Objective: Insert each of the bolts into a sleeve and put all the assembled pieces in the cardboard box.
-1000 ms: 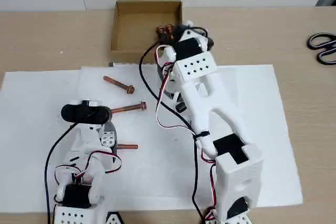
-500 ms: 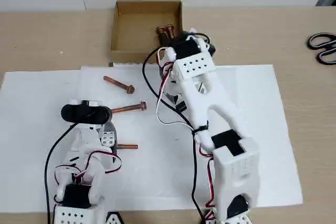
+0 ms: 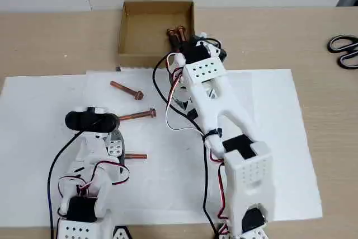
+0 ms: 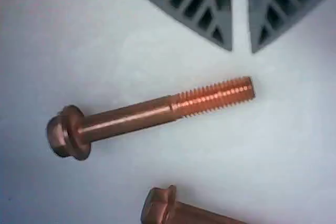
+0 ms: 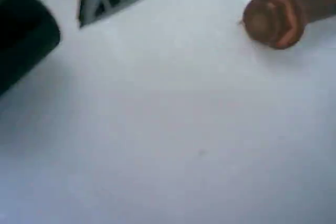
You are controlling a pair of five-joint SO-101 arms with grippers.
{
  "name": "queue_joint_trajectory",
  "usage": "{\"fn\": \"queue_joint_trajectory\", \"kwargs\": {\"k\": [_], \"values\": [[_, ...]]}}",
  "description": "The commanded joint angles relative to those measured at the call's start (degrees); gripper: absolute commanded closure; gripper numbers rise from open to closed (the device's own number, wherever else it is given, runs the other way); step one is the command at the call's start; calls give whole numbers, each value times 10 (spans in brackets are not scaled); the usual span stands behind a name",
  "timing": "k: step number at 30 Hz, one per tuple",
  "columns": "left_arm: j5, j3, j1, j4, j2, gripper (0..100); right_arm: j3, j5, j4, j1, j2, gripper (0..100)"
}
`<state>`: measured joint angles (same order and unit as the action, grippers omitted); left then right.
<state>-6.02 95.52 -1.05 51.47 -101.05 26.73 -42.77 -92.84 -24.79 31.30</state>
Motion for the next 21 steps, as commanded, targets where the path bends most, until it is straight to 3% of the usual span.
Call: {"fn": "queue_joint_trajectory", "kwargs": {"k": [1, 21], "values": [[0, -1, 4, -2, -5, 993, 6, -3, 7, 6, 7, 816], [0, -2, 4, 2, -5, 993, 5, 15, 47, 23, 44, 816]]}}
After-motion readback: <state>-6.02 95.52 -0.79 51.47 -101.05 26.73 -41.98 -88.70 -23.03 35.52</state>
